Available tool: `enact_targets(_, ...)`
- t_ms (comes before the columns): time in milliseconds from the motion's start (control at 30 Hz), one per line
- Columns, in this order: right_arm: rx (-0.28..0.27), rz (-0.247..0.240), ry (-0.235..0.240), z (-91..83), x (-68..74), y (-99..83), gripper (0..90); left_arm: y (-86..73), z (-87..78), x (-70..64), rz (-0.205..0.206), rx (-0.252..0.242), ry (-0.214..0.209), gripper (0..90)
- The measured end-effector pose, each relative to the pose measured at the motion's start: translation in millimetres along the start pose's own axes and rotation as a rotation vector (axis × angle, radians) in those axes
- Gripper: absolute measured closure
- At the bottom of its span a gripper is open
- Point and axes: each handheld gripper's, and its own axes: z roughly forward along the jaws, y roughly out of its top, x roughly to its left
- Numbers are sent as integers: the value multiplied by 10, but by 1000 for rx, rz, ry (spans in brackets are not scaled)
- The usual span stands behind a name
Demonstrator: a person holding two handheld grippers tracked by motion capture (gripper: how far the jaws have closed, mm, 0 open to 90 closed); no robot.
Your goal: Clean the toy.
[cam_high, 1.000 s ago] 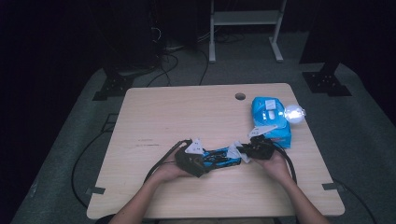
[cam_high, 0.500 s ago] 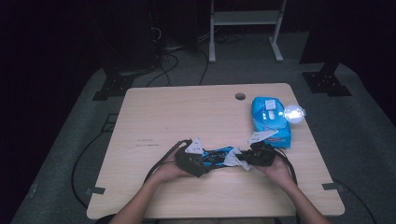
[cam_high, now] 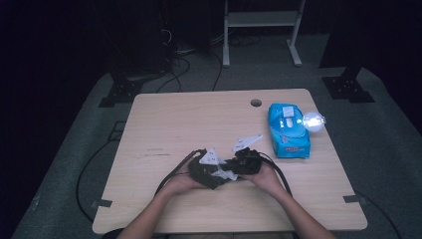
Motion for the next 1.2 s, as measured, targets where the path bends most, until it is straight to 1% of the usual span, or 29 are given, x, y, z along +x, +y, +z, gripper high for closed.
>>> enact_targets(67,-1,3,28,102,37,53,806,-4,-6,6,-2,0,-4,225)
enact_targets(100,-1,0,32,134,33,81,806,-15,-21,21,-17,-2,-17,225)
enact_targets(133,-1,0,32,134,33,81,806,-15,-21,21,-17,-2,-17,226)
enact_targets(200,-9,10,12,119,-37,97,806,-15,-19,19,-14,-2,-15,226)
enact_targets(267,-10,31,-26,62,-118,69,806,-13,-15,20,-9,0,-11,225)
enact_targets(333,-12,46,-52,-11,-216,18,806,-14,-12,22,-9,-1,-12,225)
enact_targets(400,-27,72,-69,-94,-295,-27,807,-13,-13,21,-9,-1,-11,225)
enact_targets(433,-27,76,-77,-133,-328,-47,807,-13,-12,20,-8,-1,-10,225)
enact_targets(467,-27,76,-77,-133,-328,-47,807,-13,-12,20,-8,-1,-10,225)
enact_targets(500,-29,86,-86,-205,-373,-85,807,-11,-8,16,-5,-1,-10,225)
enact_targets(533,-24,75,-97,-226,-381,-95,807,-10,-8,16,-5,-1,-10,225)
enact_targets(567,-24,75,-97,-226,-381,-95,807,-10,-8,16,-5,-1,-10,225)
enact_targets(600,-22,78,-112,-295,-395,-126,814,-11,-10,19,-4,1,-10,226)
enact_targets(667,-21,78,-120,-332,-395,-151,814,-12,-15,23,-4,1,-12,226)
enact_targets(733,-32,86,-109,-352,-374,-173,804,-13,-25,26,-5,4,-15,227)
enact_targets(767,-37,75,-102,-350,-353,-174,763,-12,-27,25,-6,5,-15,227)
enact_targets(833,-37,68,-45,-323,-306,-154,657,-10,-24,23,-6,5,-13,228)
enact_targets(867,-32,51,-38,-297,-270,-134,628,-9,-22,21,-6,5,-11,228)
enact_targets(933,-4,-13,-43,-221,-189,-95,564,-8,-20,18,-9,5,-11,228)
enact_targets(967,-4,-13,-43,-221,-189,-95,564,-8,-20,18,-9,5,-11,228)
enact_targets(1000,12,-44,-53,-177,-143,-80,544,-8,-19,15,-12,5,-12,228)
enact_targets(1033,34,-109,-81,-82,-54,-70,532,-9,-20,17,-12,6,-13,229)
enact_targets(1067,32,-123,-97,-57,-36,-71,536,-9,-21,20,-13,7,-15,228)
enact_targets(1100,31,-146,-123,-21,-11,-70,567,-9,-21,20,-13,7,-15,228)
enact_targets(1133,31,-146,-123,-21,-11,-70,567,-10,-22,22,-14,7,-17,228)
enact_targets(1167,26,-158,-146,6,-3,-69,625,-13,-22,27,-24,8,-20,226)
enact_targets(1200,23,-147,-138,8,-7,-69,641,-14,-24,29,-25,8,-21,226)
